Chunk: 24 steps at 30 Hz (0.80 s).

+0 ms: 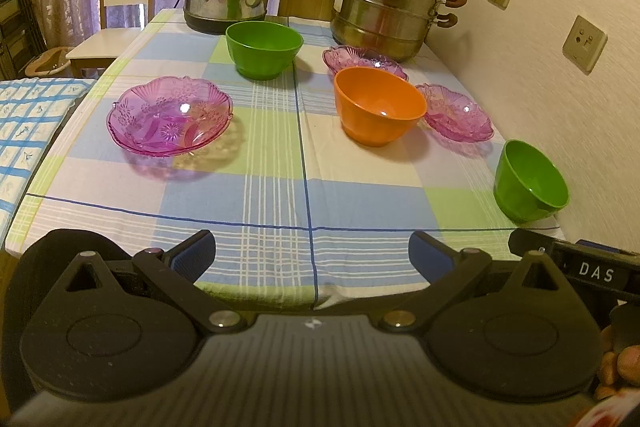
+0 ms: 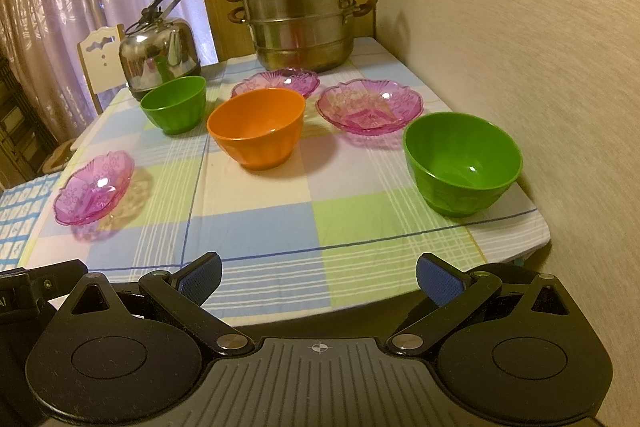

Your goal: Organize plates and bowls

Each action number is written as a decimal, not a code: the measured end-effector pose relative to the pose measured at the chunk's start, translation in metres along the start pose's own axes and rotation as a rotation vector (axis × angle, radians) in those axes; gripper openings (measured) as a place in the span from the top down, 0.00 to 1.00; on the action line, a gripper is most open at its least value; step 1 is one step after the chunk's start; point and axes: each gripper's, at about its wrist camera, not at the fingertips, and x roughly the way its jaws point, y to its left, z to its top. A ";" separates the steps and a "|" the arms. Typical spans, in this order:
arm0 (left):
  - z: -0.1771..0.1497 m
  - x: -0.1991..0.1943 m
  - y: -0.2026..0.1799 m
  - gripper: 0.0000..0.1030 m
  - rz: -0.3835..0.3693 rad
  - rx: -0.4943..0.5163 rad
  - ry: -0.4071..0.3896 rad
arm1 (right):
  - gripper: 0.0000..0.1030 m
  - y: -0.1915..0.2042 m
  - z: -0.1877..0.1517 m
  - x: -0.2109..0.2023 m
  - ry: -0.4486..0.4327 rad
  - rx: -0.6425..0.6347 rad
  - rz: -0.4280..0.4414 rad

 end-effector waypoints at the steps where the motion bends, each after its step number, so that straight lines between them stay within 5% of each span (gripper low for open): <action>1: 0.001 0.000 0.001 0.01 -0.002 -0.006 -0.002 | 0.00 0.001 0.000 0.001 0.000 0.001 0.002; 11: 0.024 0.000 0.044 0.01 0.012 -0.099 -0.037 | 0.00 0.029 0.020 0.017 -0.011 -0.017 0.086; 24: 0.081 0.028 0.162 0.01 0.092 -0.192 -0.069 | 0.01 0.114 0.075 0.092 0.019 -0.109 0.255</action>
